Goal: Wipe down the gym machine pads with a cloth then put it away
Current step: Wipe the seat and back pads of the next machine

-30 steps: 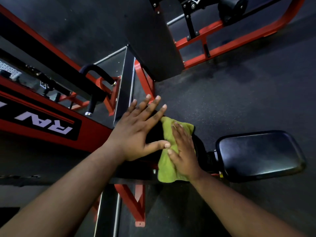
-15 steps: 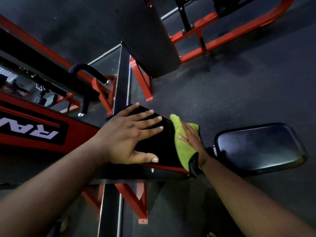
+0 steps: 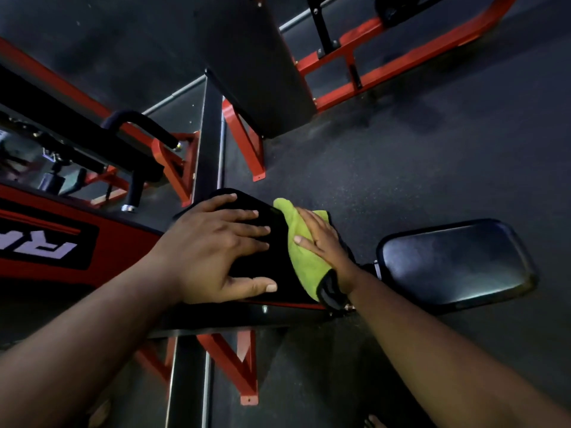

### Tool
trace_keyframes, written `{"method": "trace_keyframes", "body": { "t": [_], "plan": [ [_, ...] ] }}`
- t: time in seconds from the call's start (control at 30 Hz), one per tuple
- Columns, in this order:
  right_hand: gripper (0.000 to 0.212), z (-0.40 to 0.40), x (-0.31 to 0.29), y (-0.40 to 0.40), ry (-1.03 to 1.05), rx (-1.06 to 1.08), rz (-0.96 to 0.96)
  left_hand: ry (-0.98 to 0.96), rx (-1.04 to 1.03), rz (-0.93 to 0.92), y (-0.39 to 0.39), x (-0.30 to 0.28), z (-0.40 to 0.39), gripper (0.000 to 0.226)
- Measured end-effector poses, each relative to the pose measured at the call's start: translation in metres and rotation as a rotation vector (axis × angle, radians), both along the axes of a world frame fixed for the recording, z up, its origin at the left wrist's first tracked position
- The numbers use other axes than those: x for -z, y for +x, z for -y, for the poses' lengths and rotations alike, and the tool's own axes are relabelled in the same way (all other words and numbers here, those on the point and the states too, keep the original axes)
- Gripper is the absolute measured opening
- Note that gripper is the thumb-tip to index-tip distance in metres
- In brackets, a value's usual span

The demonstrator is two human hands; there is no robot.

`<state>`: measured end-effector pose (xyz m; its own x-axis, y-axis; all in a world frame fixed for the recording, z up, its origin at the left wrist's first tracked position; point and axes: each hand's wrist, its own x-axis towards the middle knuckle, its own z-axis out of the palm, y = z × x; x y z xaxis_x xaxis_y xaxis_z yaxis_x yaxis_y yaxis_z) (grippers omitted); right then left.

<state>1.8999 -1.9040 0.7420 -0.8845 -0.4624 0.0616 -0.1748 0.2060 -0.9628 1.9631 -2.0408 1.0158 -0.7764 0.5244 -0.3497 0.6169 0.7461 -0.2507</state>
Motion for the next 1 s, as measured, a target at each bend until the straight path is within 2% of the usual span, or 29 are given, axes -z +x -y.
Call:
{"method": "trace_keyframes", "body": {
  "t": [0.03, 0.1, 0.17, 0.23, 0.33, 0.43, 0.53, 0.63, 0.7, 0.77, 0.83, 0.9, 1.0],
  "plan": [
    [0.087, -0.008, 0.011, -0.002, -0.012, 0.008, 0.008, -0.002, 0.002, -0.002, -0.001, 0.000, 0.000, 0.082],
    [0.056, -0.017, 0.033, 0.002, 0.000, 0.085, 0.086, 0.006, 0.000, -0.004, -0.001, 0.001, 0.002, 0.081],
    [0.041, -0.017, 0.047, 0.014, -0.008, 0.240, 0.268, 0.016, -0.019, -0.006, -0.001, 0.002, 0.002, 0.079],
    [0.049, -0.019, 0.064, 0.025, -0.068, 0.323, 0.416, 0.016, -0.038, -0.006, -0.001, 0.002, 0.000, 0.080],
    [0.080, -0.018, 0.096, 0.046, -0.161, 0.304, 0.537, 0.025, -0.056, -0.023, 0.000, 0.000, -0.001, 0.078],
    [0.087, -0.011, 0.065, 0.071, -0.192, 0.318, 0.607, 0.025, -0.080, -0.022, 0.001, -0.001, -0.003, 0.079],
    [0.075, 0.002, -0.009, 0.082, -0.154, 0.314, 0.502, 0.035, -0.099, -0.037, 0.002, -0.002, -0.006, 0.080],
    [0.085, 0.021, -0.074, 0.093, -0.053, 0.316, 0.273, 0.048, -0.106, -0.090, 0.006, -0.001, -0.008, 0.084],
    [0.083, 0.024, -0.092, 0.103, -0.072, 0.301, 0.111, 0.049, -0.112, -0.114, 0.008, 0.001, -0.009, 0.085],
    [0.079, 0.013, -0.073, 0.107, -0.105, 0.276, -0.067, 0.035, -0.117, -0.109, 0.008, 0.001, -0.010, 0.084],
    [0.076, -0.003, -0.026, 0.107, -0.127, 0.250, -0.174, 0.013, -0.131, -0.083, 0.007, 0.000, -0.010, 0.081],
    [0.075, -0.016, 0.034, 0.103, -0.119, 0.245, -0.116, 0.006, -0.134, -0.067, 0.005, 0.000, -0.009, 0.076],
    [0.075, -0.029, 0.088, 0.086, -0.080, 0.232, 0.200, 0.006, -0.135, -0.068, 0.004, 0.000, -0.008, 0.070]
  ]
}}
